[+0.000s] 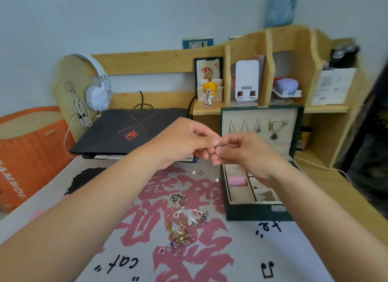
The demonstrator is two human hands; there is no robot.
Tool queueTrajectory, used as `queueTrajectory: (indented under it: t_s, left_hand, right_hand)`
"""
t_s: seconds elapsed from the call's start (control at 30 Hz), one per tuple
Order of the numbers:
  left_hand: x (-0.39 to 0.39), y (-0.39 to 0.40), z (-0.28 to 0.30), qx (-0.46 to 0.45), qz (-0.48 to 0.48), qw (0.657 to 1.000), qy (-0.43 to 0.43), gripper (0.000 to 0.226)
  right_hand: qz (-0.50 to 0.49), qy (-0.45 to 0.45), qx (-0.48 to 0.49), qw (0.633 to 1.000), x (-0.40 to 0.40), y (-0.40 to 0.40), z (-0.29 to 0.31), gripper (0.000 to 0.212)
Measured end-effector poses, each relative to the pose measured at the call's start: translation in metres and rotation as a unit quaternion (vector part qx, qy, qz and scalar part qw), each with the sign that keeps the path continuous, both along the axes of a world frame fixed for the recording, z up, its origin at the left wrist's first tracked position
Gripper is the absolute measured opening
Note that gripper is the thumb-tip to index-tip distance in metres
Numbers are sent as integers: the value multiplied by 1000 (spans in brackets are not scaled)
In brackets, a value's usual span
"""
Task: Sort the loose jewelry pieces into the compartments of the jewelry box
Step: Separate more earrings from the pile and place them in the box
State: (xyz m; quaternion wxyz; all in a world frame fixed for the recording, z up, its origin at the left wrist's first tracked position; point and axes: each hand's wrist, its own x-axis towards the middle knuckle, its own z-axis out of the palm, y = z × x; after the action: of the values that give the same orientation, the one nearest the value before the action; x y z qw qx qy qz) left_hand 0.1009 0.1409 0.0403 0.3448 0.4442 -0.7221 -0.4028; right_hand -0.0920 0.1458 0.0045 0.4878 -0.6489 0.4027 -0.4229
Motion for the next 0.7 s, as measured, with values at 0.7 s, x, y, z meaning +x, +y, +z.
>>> queueTrajectory:
  t_s: [0.7]
  left_hand:
    - [-35,4,-4,-61,72,994,-63,10]
  right_hand:
    - [-143,181,-1,973,-49,-9,-16,5]
